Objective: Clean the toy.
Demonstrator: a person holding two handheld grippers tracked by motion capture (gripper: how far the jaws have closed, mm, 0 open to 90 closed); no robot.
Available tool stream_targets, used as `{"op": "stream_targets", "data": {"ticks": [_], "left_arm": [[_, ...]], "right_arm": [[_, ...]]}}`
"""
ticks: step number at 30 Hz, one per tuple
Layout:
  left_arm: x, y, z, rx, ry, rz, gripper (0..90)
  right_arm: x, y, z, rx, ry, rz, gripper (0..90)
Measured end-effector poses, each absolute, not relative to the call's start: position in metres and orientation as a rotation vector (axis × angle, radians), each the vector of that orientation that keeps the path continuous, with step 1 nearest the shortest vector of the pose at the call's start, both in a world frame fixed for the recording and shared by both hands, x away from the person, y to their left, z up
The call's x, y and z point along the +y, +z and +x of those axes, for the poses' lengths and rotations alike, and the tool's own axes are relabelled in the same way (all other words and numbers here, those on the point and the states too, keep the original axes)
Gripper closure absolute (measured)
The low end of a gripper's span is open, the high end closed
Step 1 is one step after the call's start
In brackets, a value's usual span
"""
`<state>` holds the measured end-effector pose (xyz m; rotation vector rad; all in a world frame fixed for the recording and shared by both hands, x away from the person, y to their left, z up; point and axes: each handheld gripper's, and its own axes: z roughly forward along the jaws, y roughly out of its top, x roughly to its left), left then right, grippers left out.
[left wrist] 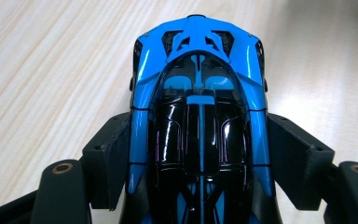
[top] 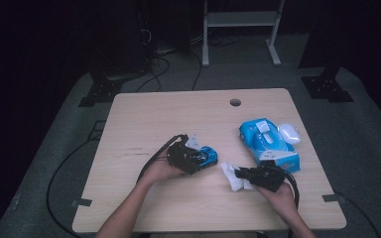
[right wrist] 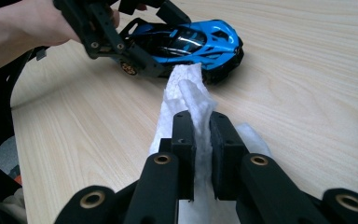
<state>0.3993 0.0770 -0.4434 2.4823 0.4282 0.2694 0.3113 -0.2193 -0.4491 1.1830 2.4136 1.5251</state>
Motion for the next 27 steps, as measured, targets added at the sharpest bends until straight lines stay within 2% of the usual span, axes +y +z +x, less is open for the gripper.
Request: {"op": "stream_targets", "data": {"ticks": [6,14,19,27], "left_arm": [[0.077,-0.456,0.405,0.442,0.267,2.518,28.2],[0.079,-0.459,0.405,0.435,0.263,2.488,27.5],[0.08,-0.455,0.402,0.433,0.305,2.448,21.5],[0.085,-0.447,0.401,0.455,0.309,2.403,17.7]], "right_arm": [[-0.219,-0.45,0.311,2.419,1.516,1.18,80.8],[-0.22,-0.451,0.312,2.417,1.51,1.187,80.8],[-0.217,-0.451,0.311,2.425,1.499,1.179,80.8],[-0.218,-0.451,0.311,2.424,1.49,1.184,80.8]]}}
